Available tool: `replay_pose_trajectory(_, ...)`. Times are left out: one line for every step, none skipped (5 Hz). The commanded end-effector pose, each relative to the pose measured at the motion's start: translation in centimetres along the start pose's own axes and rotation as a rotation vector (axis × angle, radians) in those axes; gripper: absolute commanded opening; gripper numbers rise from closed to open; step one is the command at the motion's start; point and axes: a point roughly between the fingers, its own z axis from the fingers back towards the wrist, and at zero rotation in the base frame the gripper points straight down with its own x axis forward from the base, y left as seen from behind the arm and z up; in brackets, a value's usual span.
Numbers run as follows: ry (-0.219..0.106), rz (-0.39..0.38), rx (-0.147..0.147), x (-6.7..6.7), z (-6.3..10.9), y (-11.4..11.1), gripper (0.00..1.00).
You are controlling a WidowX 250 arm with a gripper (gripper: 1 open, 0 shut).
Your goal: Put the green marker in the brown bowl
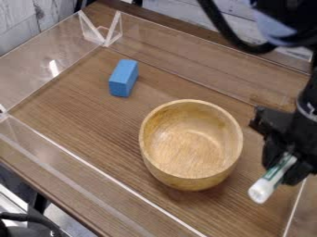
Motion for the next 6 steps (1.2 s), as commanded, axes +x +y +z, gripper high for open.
replay_pose_trajectory(-0.117,0.005,-0.02,1.4,2.3,-0.5,0.0)
replay_pose_trajectory(-0.136,0.006,-0.02,1.3,1.9,-0.4,0.0)
replay_pose_trajectory(-0.155,0.009,-0.019,1.3,1.5,-0.4,0.0)
replay_pose_trajectory(-0.171,0.012,-0.018,1.2,1.4,-0.5,0.0)
replay_pose_trajectory(-0.17,-0.009,-0.009,0.9,2.8,0.7,0.0)
replay_pose_trajectory(-0.167,-0.032,0.009,0.1,4.6,2.6,0.0)
